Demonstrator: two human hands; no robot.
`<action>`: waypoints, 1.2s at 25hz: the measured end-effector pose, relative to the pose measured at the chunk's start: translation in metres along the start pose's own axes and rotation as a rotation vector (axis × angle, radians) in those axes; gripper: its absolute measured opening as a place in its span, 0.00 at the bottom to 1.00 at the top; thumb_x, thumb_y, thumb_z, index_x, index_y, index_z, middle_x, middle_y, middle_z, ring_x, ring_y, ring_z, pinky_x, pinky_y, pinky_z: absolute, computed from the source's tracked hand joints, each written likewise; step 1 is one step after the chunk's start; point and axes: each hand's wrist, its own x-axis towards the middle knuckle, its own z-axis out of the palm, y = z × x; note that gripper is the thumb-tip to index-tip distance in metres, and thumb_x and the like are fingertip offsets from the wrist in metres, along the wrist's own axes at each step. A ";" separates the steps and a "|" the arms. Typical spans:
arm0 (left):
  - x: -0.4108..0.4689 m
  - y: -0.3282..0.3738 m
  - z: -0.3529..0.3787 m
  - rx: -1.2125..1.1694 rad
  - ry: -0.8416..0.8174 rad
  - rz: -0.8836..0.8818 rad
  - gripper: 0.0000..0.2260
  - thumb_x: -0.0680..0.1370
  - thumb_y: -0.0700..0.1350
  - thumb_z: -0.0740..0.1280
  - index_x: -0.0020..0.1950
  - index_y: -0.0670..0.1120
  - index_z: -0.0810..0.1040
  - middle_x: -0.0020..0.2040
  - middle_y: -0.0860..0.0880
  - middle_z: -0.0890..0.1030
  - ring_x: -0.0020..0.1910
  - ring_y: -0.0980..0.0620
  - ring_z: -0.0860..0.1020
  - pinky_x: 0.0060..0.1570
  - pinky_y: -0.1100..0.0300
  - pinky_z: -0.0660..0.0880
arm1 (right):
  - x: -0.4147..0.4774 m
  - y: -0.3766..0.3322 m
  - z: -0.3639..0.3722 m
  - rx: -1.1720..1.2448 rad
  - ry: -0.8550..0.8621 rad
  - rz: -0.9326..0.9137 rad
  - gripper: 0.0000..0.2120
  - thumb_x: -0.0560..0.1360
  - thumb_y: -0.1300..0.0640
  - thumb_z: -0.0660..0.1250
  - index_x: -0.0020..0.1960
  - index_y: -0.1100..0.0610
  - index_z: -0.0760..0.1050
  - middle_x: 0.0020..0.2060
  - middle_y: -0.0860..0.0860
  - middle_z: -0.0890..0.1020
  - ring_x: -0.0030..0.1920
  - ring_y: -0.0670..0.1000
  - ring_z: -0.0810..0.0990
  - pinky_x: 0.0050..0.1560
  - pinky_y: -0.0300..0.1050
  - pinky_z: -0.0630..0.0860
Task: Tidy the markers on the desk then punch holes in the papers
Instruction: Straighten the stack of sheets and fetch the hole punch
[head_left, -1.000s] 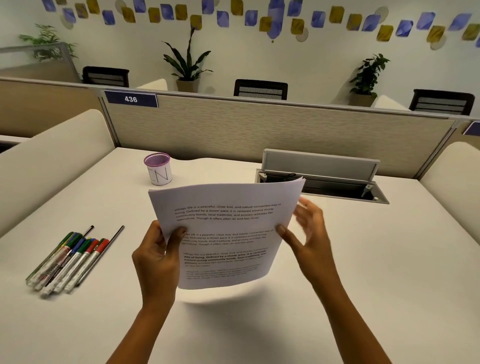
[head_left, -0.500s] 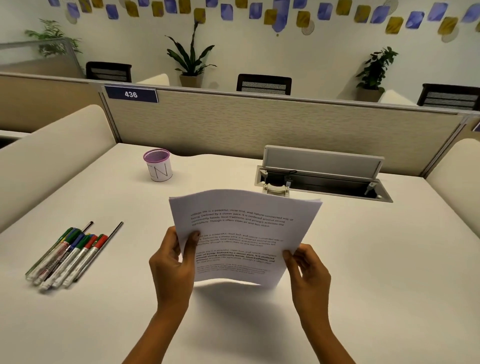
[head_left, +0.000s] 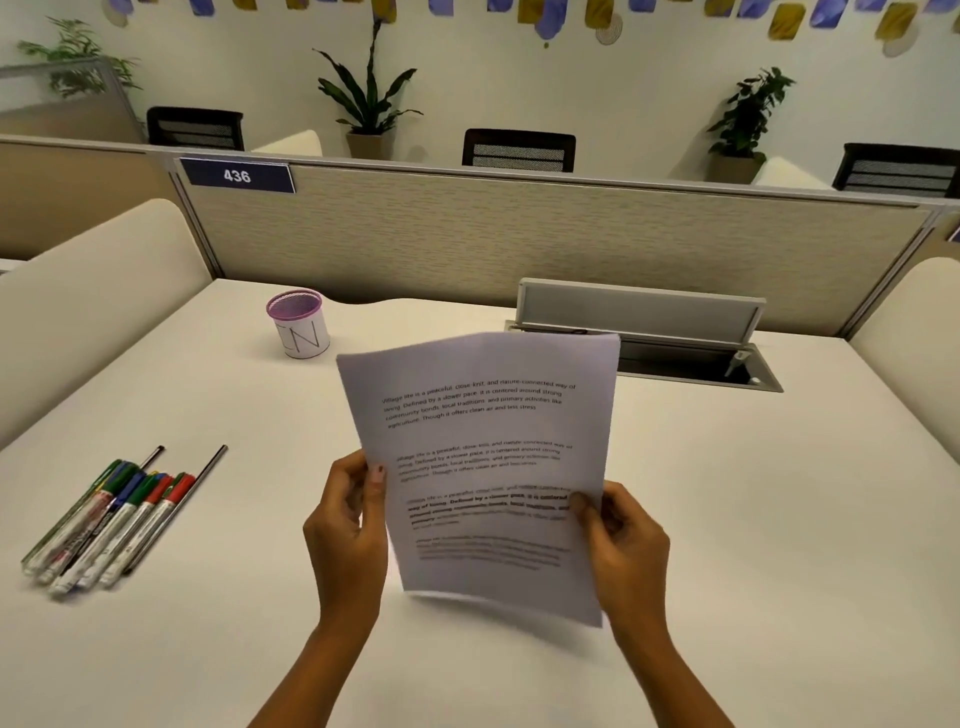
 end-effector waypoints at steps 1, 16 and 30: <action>0.005 -0.001 0.005 -0.005 0.007 -0.016 0.10 0.80 0.51 0.57 0.54 0.47 0.75 0.48 0.56 0.81 0.45 0.59 0.81 0.41 0.72 0.77 | 0.007 0.002 -0.007 0.002 0.010 0.010 0.05 0.76 0.59 0.66 0.47 0.50 0.79 0.41 0.43 0.84 0.39 0.46 0.83 0.37 0.31 0.77; 0.075 -0.054 0.146 -0.071 -0.332 -0.648 0.13 0.82 0.47 0.56 0.52 0.41 0.77 0.46 0.46 0.83 0.39 0.50 0.81 0.40 0.61 0.79 | 0.094 0.085 -0.118 -0.034 0.235 0.392 0.04 0.74 0.57 0.70 0.47 0.50 0.81 0.45 0.49 0.86 0.40 0.46 0.84 0.42 0.40 0.81; 0.144 -0.065 0.299 -0.486 -0.311 -1.228 0.18 0.75 0.45 0.70 0.61 0.39 0.72 0.60 0.38 0.79 0.52 0.43 0.81 0.50 0.52 0.79 | 0.130 0.122 -0.134 -0.311 0.208 0.478 0.05 0.74 0.54 0.68 0.46 0.45 0.80 0.40 0.42 0.85 0.43 0.48 0.83 0.46 0.48 0.78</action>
